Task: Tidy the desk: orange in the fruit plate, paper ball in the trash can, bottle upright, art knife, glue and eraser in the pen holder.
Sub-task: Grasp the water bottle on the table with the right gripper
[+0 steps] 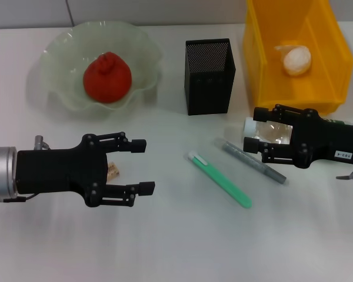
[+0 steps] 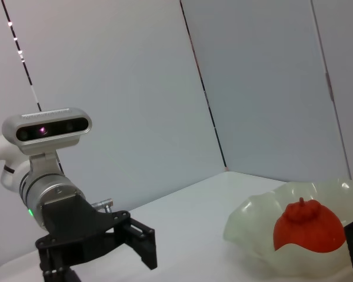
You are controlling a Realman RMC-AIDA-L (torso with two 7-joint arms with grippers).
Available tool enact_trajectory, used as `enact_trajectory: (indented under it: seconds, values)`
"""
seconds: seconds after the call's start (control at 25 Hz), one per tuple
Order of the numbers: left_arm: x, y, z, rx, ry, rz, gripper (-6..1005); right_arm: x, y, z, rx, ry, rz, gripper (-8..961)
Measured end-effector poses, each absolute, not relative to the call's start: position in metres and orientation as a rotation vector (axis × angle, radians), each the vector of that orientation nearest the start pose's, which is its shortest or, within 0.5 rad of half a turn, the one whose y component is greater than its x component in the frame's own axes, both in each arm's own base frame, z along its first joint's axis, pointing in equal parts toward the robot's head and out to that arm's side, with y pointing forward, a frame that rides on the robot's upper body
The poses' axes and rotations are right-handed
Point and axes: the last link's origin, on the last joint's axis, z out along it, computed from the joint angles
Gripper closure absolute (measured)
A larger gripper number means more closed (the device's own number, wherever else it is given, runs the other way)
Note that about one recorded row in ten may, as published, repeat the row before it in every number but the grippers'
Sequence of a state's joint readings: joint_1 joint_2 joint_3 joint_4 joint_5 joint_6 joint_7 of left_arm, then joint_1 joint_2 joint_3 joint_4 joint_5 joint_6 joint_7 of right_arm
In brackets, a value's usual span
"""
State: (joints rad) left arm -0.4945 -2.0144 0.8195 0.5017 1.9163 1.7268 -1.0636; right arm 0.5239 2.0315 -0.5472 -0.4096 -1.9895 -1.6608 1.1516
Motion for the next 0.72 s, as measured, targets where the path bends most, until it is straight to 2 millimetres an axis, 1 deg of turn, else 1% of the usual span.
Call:
enact_trajectory:
  seconds: [0.16, 0.24, 0.28, 0.32, 0.4, 0.44, 0.48, 0.52, 0.56, 0.64, 0.68, 0.72]
  values:
    - [-0.268, 0.287, -0.007, -2.925, -0.306, -0.833, 187, 0.275, 0.306, 0.0, -2.69, 0.611, 0.933, 135]
    - [-0.269, 0.287, -0.006, -2.916, -0.346, -0.84, 187, 0.273, 0.311, 0.011, -2.701, 0.631, 0.912, 136]
    - [-0.27, 0.287, -0.006, -2.912, -0.36, -0.84, 187, 0.27, 0.314, 0.023, -2.723, 0.655, 0.876, 136]
    - [-0.27, 0.287, -0.006, -2.912, -0.36, -0.84, 187, 0.27, 0.314, 0.023, -2.723, 0.655, 0.876, 136]
    - [-0.27, 0.287, -0.005, -2.911, -0.363, -0.84, 187, 0.267, 0.316, 0.033, -2.752, 0.693, 0.826, 136]
    - [-0.27, 0.287, -0.005, -2.91, -0.363, -0.841, 187, 0.265, 0.318, 0.039, -2.767, 0.707, 0.792, 136]
    - [-0.27, 0.287, -0.005, -2.909, -0.363, -0.841, 187, 0.261, 0.32, 0.051, -2.803, 0.73, 0.706, 136]
    - [-0.27, 0.287, -0.005, -2.908, -0.363, -0.842, 187, 0.261, 0.32, 0.051, -2.803, 0.73, 0.706, 136]
    - [-0.27, 0.287, -0.005, -2.907, -0.363, -0.841, 187, 0.259, 0.321, 0.056, -2.819, 0.736, 0.668, 136]
    - [-0.271, 0.288, -0.005, -2.904, -0.361, -0.838, 187, 0.255, 0.325, 0.068, -2.848, 0.744, 0.559, 136]
    - [-0.271, 0.288, -0.005, -2.903, -0.359, -0.836, 187, 0.251, 0.329, 0.079, -2.872, 0.756, 0.433, 136]
    - [-0.271, 0.289, -0.004, -2.903, -0.356, -0.833, 187, 0.251, 0.329, 0.079, -2.872, 0.756, 0.433, 136]
